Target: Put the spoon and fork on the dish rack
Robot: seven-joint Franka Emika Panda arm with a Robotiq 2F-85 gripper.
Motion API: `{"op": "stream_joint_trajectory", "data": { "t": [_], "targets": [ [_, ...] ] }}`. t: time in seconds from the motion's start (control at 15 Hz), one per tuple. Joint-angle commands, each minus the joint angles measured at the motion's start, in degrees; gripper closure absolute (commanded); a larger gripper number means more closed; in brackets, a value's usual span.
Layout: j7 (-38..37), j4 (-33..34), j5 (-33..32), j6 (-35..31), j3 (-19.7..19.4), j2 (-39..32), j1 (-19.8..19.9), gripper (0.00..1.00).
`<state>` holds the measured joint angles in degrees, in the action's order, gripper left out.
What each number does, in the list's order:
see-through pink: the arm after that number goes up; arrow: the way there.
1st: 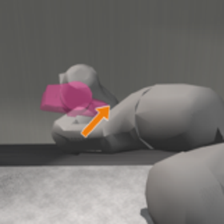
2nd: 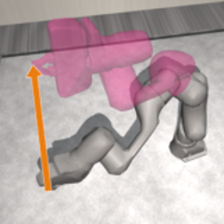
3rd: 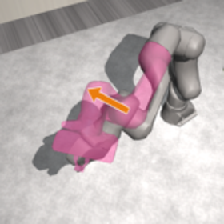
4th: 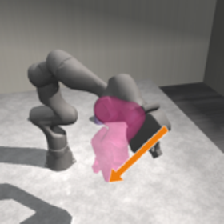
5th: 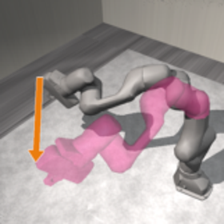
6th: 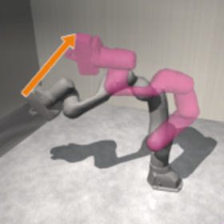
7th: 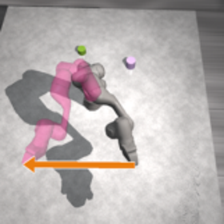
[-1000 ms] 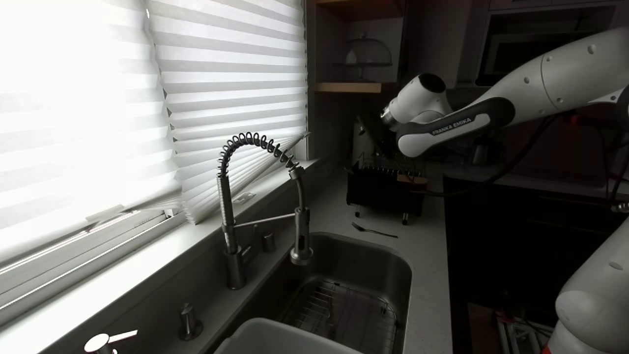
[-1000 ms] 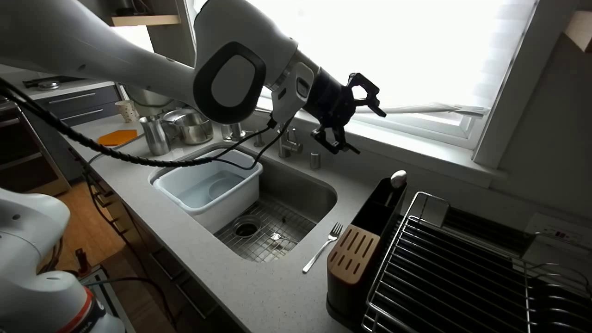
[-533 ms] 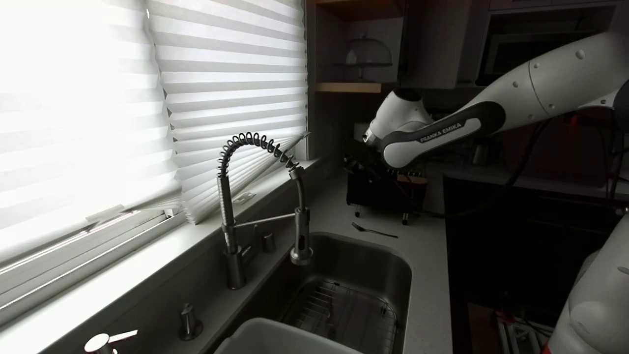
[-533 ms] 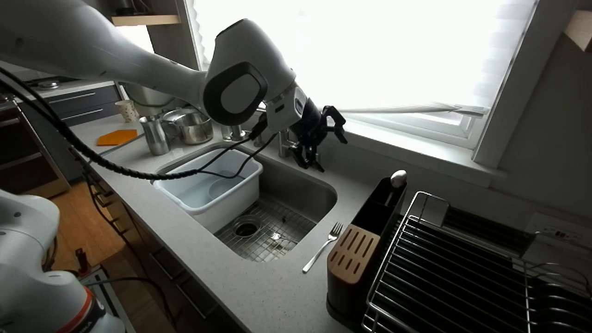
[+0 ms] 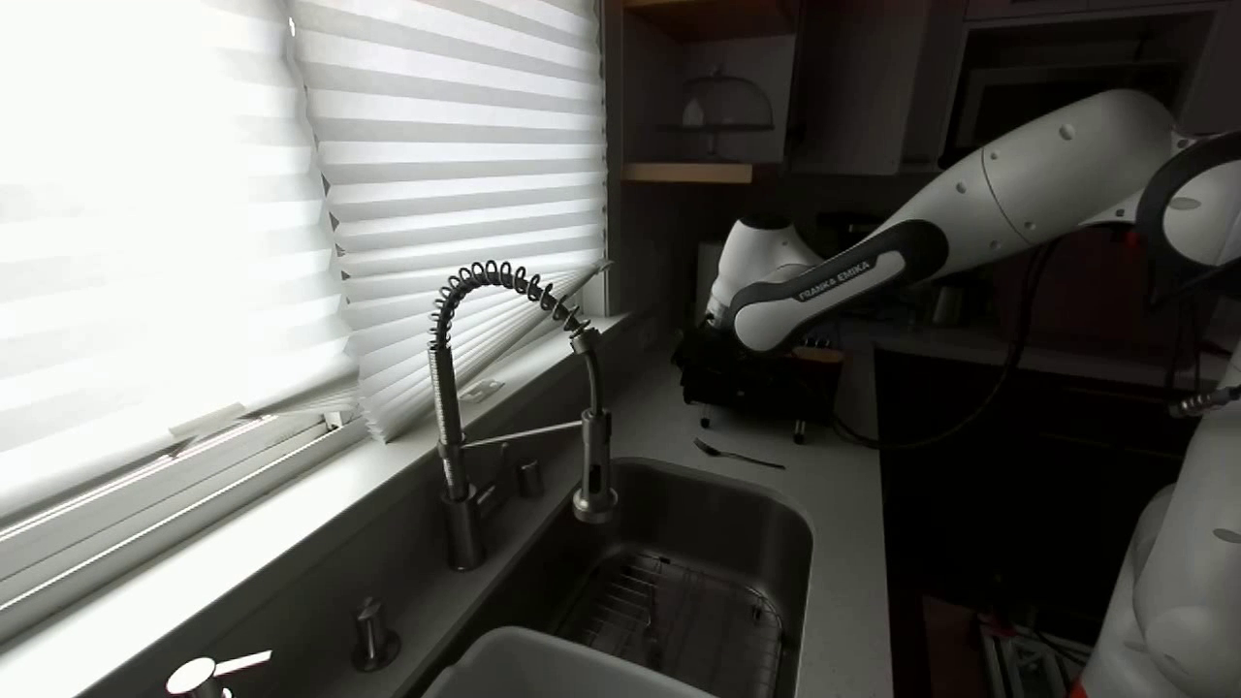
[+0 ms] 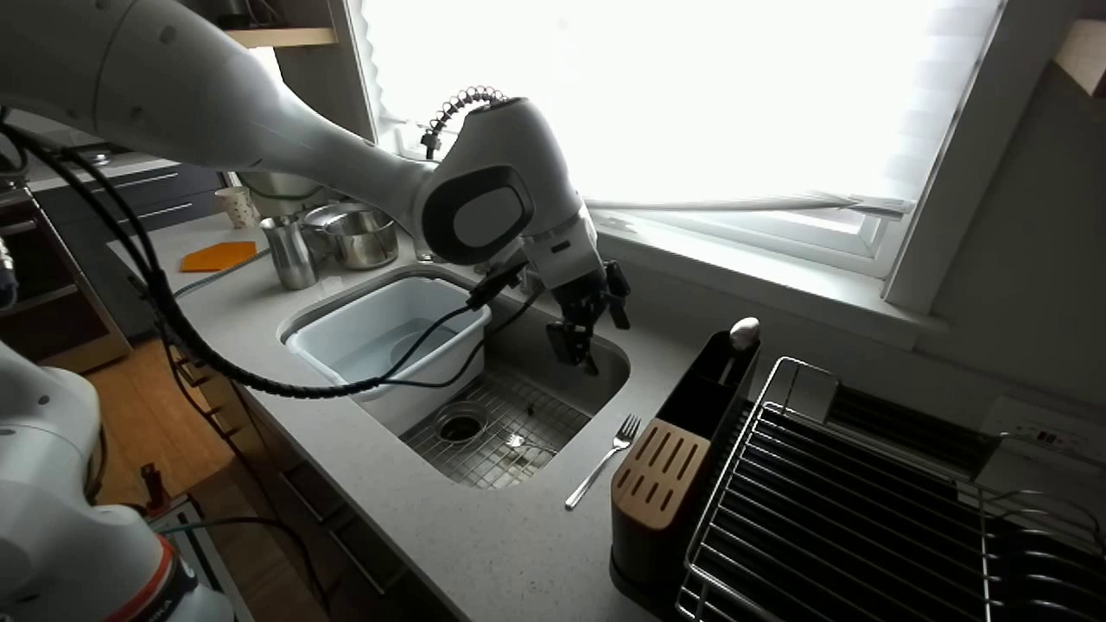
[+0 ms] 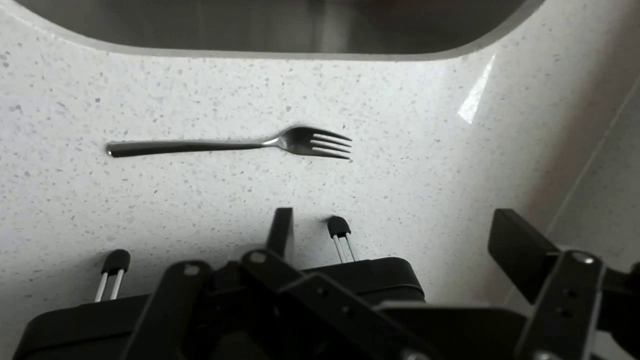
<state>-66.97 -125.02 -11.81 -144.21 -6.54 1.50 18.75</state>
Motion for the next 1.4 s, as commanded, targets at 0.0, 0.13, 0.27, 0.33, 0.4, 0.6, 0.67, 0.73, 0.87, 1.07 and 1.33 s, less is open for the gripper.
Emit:
{"op": "stream_joint_trajectory", "data": {
  "t": [0.0,0.13,0.27,0.33,0.4,0.6,0.67,0.73,0.87,1.07,1.33],
  "targets": [
    [6.52,4.83,0.08,2.60,-2.92,-6.03,-2.07,0.00],
    [10.81,6.30,1.03,2.98,-3.72,-8.29,-2.69,0.00],
    [17.56,6.99,2.69,3.41,-4.19,-9.83,-3.09,0.00],
    [21.88,6.88,4.20,3.69,-4.15,-10.15,-3.09,0.00],
    [25.85,6.84,5.45,4.12,-4.13,-10.62,-3.08,0.00],
    [37.22,6.65,8.89,5.88,-4.32,-11.53,-2.94,0.00],
    [40.06,6.78,8.84,7.23,-4.67,-11.74,-2.99,0.00],
    [39.66,7.12,6.29,8.30,-5.63,-12.18,-3.50,0.00],
    [38.25,6.09,7.29,6.60,-6.10,-11.28,-4.21,0.00],
    [39.48,6.36,7.24,6.92,-6.45,-11.67,-4.25,0.00],
    [48.49,6.30,12.91,7.54,-5.39,-12.46,-3.15,0.00]
  ]
}}
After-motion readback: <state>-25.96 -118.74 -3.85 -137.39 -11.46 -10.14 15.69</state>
